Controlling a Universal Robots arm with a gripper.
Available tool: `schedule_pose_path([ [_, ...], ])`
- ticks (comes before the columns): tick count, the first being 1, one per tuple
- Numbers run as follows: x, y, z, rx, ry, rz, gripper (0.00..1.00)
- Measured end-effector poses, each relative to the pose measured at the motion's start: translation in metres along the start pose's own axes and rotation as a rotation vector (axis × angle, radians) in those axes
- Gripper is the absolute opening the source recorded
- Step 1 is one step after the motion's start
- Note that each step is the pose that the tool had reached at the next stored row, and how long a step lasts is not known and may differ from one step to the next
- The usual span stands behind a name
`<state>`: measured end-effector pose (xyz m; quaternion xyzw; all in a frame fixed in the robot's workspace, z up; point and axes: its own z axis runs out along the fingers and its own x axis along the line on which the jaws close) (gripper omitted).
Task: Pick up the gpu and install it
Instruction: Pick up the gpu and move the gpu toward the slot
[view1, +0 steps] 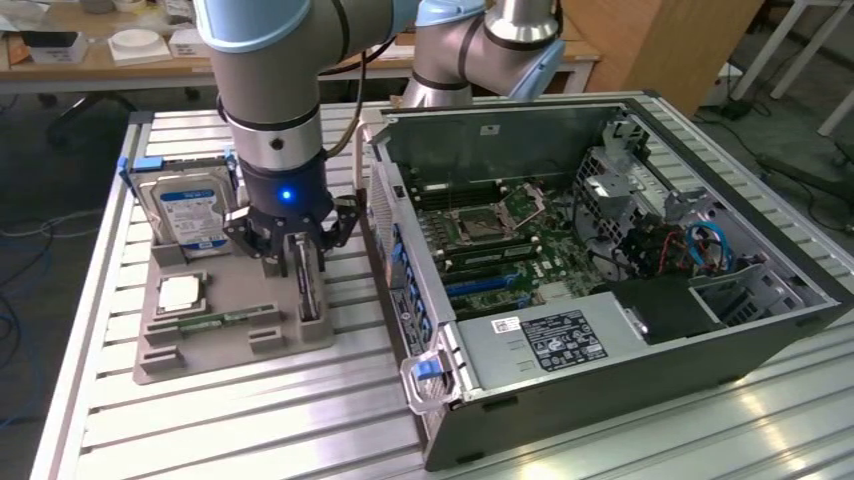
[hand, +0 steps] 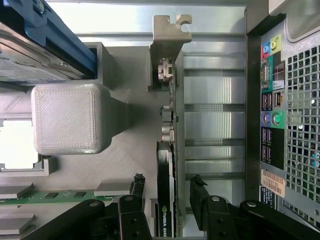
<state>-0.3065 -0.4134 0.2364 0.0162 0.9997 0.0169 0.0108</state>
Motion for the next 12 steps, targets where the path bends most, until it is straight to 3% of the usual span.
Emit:
schedule_pose_path([
  [10, 0.0, 0.0, 0.0, -0.0001, 0.0, 0.0, 0.49],
  [12, 0.0, 0.0, 0.0, -0.0001, 0.0, 0.0, 0.41],
])
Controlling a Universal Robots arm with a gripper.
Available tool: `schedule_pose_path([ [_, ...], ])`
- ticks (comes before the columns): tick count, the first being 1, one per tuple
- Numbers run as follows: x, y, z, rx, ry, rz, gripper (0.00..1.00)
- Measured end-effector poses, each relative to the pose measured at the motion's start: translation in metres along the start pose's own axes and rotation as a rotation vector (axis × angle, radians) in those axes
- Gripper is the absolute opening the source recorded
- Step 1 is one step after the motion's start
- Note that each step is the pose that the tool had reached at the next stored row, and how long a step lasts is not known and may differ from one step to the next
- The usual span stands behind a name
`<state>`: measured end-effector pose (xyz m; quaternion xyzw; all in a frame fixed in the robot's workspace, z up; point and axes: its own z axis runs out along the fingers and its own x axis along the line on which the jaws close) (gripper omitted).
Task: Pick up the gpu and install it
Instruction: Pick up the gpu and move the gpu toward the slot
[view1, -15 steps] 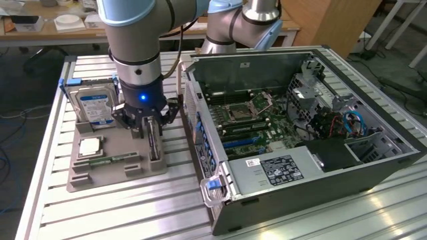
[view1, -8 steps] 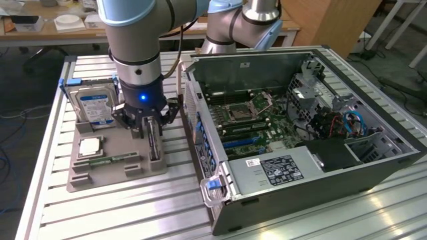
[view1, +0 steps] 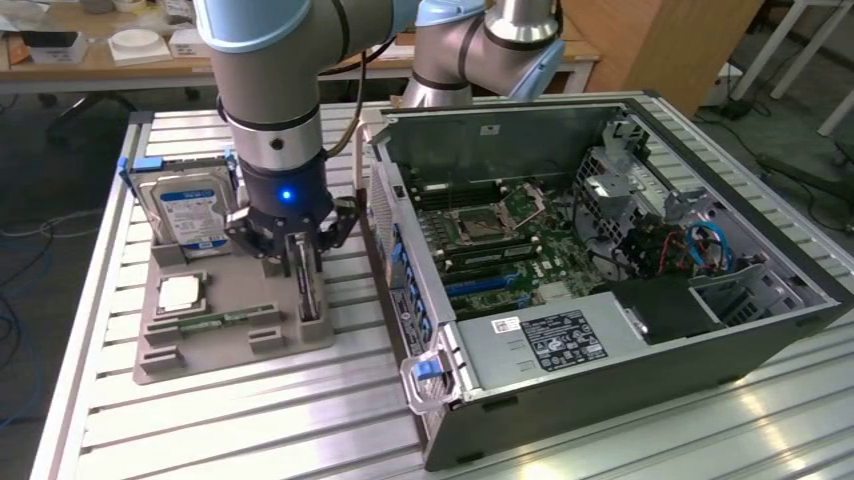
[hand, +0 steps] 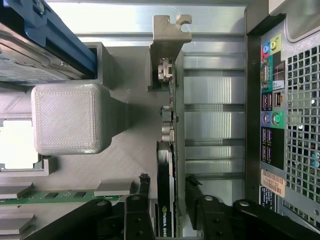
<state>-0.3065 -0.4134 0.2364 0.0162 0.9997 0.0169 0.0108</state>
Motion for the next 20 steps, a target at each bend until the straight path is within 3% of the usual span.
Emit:
schedule_pose_path([
  [1, 0.0, 0.0, 0.0, 0.0, 0.0, 0.0, 0.41],
  [5, 0.0, 0.0, 0.0, 0.0001, 0.0001, 0.0, 0.26],
  [20, 0.0, 0.0, 0.0, 0.0001, 0.0, 0.0, 0.26],
])
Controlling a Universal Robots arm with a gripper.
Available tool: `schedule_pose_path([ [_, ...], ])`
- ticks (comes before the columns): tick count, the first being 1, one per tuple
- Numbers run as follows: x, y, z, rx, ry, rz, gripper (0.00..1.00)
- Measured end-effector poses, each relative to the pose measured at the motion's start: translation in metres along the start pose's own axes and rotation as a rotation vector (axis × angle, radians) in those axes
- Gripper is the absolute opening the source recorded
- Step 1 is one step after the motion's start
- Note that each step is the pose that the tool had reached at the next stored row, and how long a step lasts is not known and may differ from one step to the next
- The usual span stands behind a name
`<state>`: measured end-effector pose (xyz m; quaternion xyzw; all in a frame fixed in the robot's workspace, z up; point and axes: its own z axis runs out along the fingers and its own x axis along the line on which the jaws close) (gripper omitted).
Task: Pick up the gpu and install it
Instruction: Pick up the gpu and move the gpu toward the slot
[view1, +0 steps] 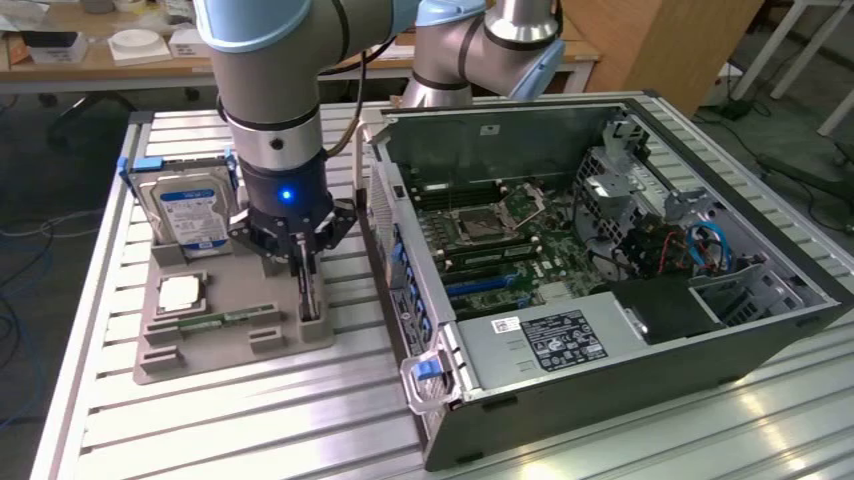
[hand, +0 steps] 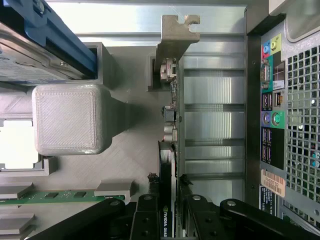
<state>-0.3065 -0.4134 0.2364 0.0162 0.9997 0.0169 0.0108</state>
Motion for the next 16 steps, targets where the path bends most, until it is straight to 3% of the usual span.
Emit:
schedule_pose_path([
  [2, 0.0, 0.0008, -0.0025, 0.0008, -0.0007, 0.0, 0.26],
  [9, 0.0, 0.0017, -0.0327, 0.0012, -0.0004, 0.0, 0.26],
  [16, -0.001, 0.0024, -0.0507, 0.0012, -0.0003, 0.0, 0.26],
])
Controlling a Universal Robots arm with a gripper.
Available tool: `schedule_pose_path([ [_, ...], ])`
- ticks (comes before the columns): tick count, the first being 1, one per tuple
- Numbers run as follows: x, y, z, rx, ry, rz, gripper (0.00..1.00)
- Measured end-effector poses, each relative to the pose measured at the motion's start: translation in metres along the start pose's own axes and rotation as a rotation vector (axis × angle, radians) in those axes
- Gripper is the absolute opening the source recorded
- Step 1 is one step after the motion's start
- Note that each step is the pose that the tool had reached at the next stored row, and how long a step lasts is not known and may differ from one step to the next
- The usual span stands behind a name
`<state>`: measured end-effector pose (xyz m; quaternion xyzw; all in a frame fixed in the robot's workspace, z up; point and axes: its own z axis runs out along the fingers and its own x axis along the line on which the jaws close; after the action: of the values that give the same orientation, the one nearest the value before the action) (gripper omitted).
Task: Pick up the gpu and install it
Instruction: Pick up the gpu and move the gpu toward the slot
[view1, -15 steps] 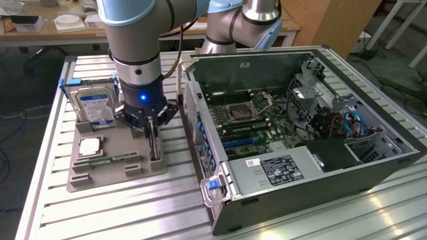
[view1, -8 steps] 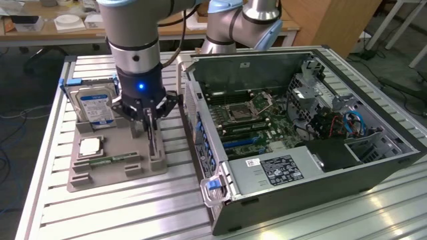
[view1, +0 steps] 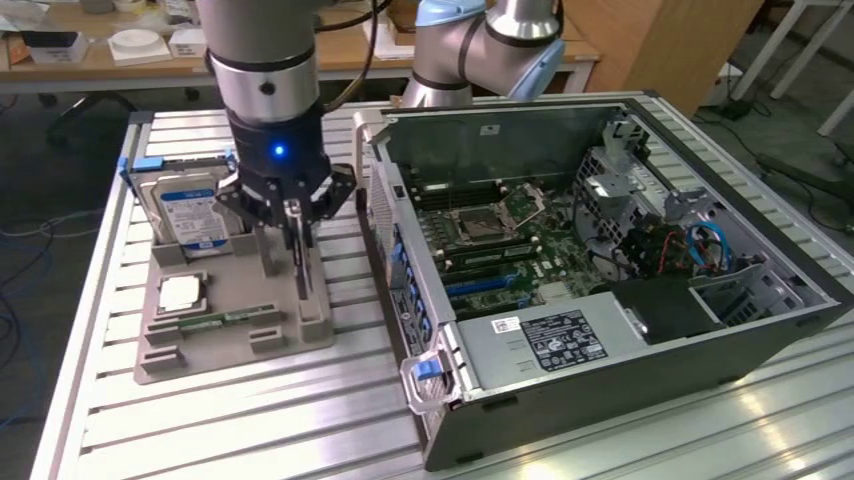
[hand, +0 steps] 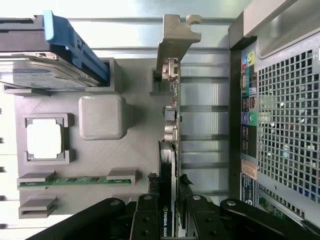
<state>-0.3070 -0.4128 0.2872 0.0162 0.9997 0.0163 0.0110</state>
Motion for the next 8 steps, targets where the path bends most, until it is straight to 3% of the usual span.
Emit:
schedule_pose_path([
  [8, -0.001, 0.001, -0.0291, -0.0001, 0.0, 0.0, 0.26],
])
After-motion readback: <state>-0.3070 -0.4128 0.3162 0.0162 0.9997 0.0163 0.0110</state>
